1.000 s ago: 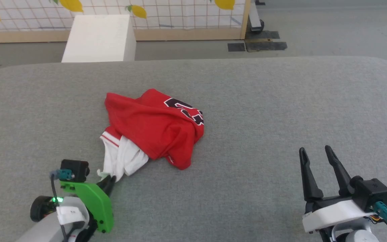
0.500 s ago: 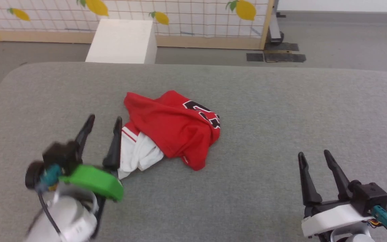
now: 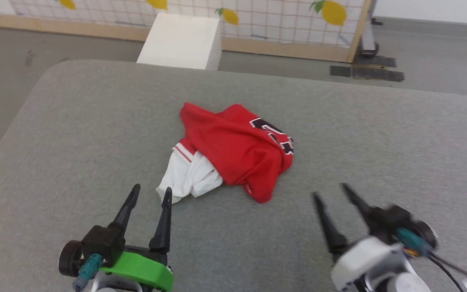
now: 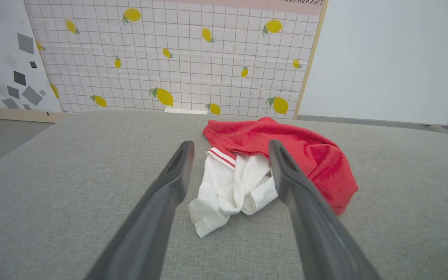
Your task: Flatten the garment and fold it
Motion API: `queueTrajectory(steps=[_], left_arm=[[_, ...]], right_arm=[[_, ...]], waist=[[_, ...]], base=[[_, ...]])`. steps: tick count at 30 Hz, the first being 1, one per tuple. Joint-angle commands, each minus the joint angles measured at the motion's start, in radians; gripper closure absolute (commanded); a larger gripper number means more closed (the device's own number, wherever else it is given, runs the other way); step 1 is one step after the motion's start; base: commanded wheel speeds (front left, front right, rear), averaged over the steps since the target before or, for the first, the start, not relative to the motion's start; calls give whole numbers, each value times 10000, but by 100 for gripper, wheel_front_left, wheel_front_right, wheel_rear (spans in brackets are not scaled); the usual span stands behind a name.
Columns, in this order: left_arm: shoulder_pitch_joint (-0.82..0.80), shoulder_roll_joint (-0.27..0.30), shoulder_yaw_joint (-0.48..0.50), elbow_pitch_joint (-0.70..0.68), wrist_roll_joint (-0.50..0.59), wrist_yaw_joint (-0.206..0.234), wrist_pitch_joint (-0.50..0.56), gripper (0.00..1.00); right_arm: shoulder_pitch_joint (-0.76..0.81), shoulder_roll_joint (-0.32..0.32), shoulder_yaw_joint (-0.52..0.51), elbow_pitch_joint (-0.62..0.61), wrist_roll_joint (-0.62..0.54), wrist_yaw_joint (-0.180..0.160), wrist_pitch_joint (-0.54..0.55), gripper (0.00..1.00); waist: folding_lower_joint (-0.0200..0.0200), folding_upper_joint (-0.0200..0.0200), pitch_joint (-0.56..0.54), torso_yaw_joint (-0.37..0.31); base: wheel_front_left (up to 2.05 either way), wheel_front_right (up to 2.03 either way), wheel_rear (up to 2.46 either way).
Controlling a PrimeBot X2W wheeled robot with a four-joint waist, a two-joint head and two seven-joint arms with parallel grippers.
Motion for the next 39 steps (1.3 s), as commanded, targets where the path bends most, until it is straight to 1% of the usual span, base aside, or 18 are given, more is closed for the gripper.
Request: queueTrajectory(steps=[1,2,6,9,11,14,17,22,23,24,25,30,33,36,39], left_arm=[[114,-204,126,81,243,-216,-35,0],[88,-301,194,128,326,-330,-35,0],[-106,-744,491,300,645,-737,-35,0],[-216,-1032,657,434,824,-950,-35,0],[-274,-1174,776,504,898,-1051,-35,0],[-325,-1351,916,609,995,-1171,-35,0],[-338,-1477,1034,649,1046,-1248,-35,0],[-421,-1613,1092,744,1137,-1339,-35,0],[-436,-1637,1107,758,1152,-1350,-35,0],[-442,-1654,1122,764,1159,-1358,-35,0],[-445,-1672,1141,765,1168,-1367,-35,0],[-410,-1724,1227,878,1197,-1393,-35,0],[-363,-1735,1317,936,1231,-1404,-36,0],[-265,-1739,1431,974,1293,-1412,-36,0],[-158,-1731,1513,1011,1329,-1417,-36,0]], right_arm=[[-488,-214,348,-44,207,-15,653,0],[-713,-359,567,-11,353,-15,1083,0],[-1840,-948,1367,504,1101,-15,3450,0],[-2708,-1056,1583,1113,1823,-15,5166,0],[-3215,-1011,1524,1520,2138,-15,6001,0],[-3860,-889,1258,2128,2339,-15,6788,0],[-4289,-800,1131,2695,2250,-15,7273,0],[-4756,-643,1067,3531,2039,-15,7508,0],[-4820,-656,1117,3694,1922,-15,7521,24],[-4857,-658,1163,3795,1860,-15,7504,60],[-4887,-638,1187,3891,1848,-15,7448,100],[-4883,-613,1338,3979,1965,-15,7006,100],[-4757,-647,1403,3741,2193,-15,6753,100],[-4498,-785,1354,3195,2452,-15,6587,100],[-4043,-999,1072,2417,2741,-15,6604,100]], waist=[[0,0,368,485],[0,0,438,584],[0,0,769,1116],[0,0,972,1540],[0,0,1095,1794],[0,0,1262,2148],[0,0,1399,2375],[0,0,1613,2627],[0,0,1638,2648],[0,0,1653,2657],[0,0,1664,2654],[0,0,1520,2363],[0,0,1222,2020],[0,0,844,1586],[0,0,500,1162]], base=[[0,0,0],[0,0,0],[0,0,0],[0,0,0],[0,0,0],[0,0,0],[0,0,0],[0,0,0],[0,0,0],[0,0,0],[0,0,0],[0,0,0],[0,0,0],[0,0,0],[0,0,0]])
